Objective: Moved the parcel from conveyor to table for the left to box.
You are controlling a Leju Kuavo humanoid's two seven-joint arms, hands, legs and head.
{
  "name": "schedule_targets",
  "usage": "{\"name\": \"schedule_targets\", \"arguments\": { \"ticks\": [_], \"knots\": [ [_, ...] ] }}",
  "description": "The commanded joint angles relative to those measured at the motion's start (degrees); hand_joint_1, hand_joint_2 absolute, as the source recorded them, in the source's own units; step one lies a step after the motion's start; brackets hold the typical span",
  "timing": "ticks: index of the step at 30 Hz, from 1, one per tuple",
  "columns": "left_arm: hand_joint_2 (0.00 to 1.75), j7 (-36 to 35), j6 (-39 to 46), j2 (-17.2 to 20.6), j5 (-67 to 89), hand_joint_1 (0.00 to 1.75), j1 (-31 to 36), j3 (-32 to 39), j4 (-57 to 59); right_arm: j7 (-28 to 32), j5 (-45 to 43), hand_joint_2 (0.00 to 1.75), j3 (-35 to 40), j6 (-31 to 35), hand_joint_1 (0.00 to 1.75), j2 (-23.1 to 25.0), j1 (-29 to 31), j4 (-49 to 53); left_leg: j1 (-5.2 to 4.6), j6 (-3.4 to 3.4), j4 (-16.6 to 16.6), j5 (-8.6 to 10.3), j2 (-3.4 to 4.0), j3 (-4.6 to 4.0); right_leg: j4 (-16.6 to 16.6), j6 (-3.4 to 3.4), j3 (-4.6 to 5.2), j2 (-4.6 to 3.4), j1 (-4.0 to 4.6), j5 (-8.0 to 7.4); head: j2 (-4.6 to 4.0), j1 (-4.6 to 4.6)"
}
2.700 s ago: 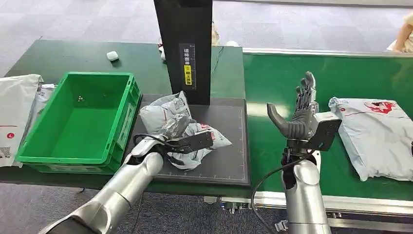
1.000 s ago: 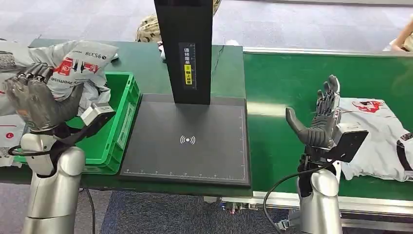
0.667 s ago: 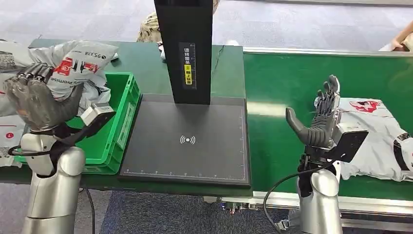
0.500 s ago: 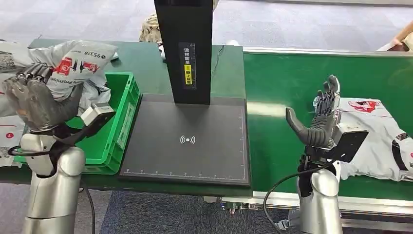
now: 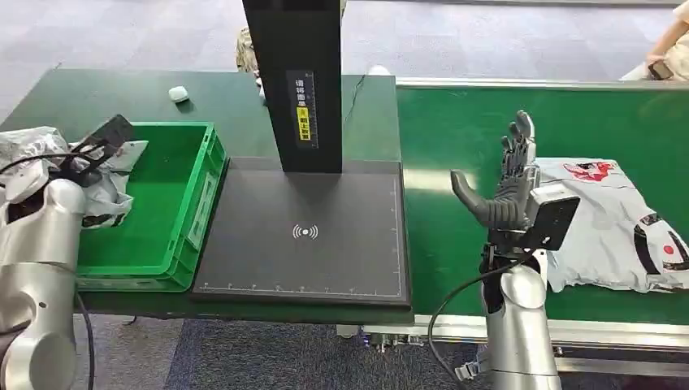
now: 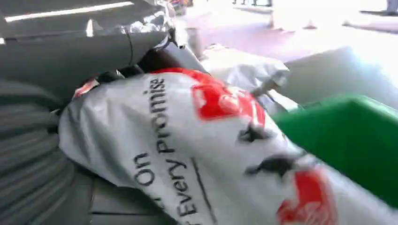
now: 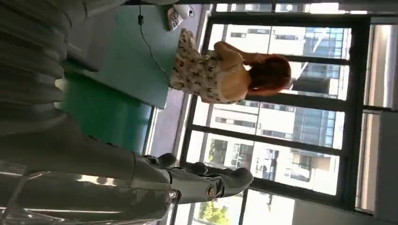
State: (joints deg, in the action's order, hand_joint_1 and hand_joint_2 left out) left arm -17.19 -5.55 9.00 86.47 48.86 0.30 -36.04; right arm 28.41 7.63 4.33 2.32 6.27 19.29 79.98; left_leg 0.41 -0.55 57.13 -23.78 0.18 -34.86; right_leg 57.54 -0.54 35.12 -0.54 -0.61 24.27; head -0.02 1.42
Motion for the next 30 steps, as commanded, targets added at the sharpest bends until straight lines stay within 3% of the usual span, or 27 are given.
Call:
{"name": "schedule_targets", "arguments": {
  "ticks": [1, 17, 22, 23, 26, 30],
  "knots": [
    [1.75, 2.1, 5.1, 0.9, 0.2, 1.75, 8.2, 2.8, 19.7, 0.3, -0.8, 1.75, 2.6, 0.1, 0.00, -1.4, 3.6, -5.9, 0.03, 0.01, 0.0, -0.08, 0.03, 0.01, 0.0, 0.00, -0.06, -0.01, 0.03, 0.05, 0.00, 0.00],
    [1.75, 2.1, 5.0, 1.2, 0.3, 1.75, 8.3, 2.8, 19.7, 0.3, -1.2, 1.75, 2.8, 0.2, 0.00, -1.3, 3.7, -6.0, 0.04, -0.02, -0.1, -0.23, -0.07, 0.11, -0.1, -0.02, -0.18, 0.07, 0.01, 0.16, 0.00, -0.02],
    [1.75, 6.7, 9.1, -0.4, -0.8, 1.75, 8.0, 3.5, 18.3, 0.4, -1.6, 1.75, 2.9, 0.8, 0.00, -1.6, 3.1, -5.6, 0.04, -0.01, 0.0, -0.22, -0.10, 0.07, -0.1, -0.03, -0.16, 0.09, 0.01, 0.16, 0.00, -0.02],
    [1.75, 8.8, 11.0, -1.6, -2.0, 0.02, 7.5, 4.3, 17.5, 0.4, -1.7, 1.75, 2.9, 1.0, 0.00, -1.7, 2.8, -5.4, 0.03, 0.00, 0.0, -0.20, -0.16, 0.04, -0.1, -0.04, -0.15, 0.14, 0.01, 0.16, 0.00, -0.02],
    [1.75, 13.0, 13.9, -4.0, -2.9, 0.00, 6.7, 3.4, 15.9, 0.4, -1.7, 1.75, 2.8, 1.2, 0.00, -2.0, 2.6, -5.8, 0.01, 0.00, 0.0, -0.16, -0.26, 0.00, -0.1, -0.05, -0.11, 0.24, -0.01, 0.16, 0.00, -0.02],
    [1.75, 12.8, 13.9, -4.3, -2.9, 0.00, 6.7, 3.3, 15.8, 0.4, -1.7, 1.75, 2.8, 1.2, 0.00, -2.0, 2.6, -5.9, 0.02, 0.01, 0.0, -0.17, -0.29, 0.03, -0.1, -0.05, -0.17, 0.29, 0.00, 0.17, 0.00, -0.02]
  ]
}}
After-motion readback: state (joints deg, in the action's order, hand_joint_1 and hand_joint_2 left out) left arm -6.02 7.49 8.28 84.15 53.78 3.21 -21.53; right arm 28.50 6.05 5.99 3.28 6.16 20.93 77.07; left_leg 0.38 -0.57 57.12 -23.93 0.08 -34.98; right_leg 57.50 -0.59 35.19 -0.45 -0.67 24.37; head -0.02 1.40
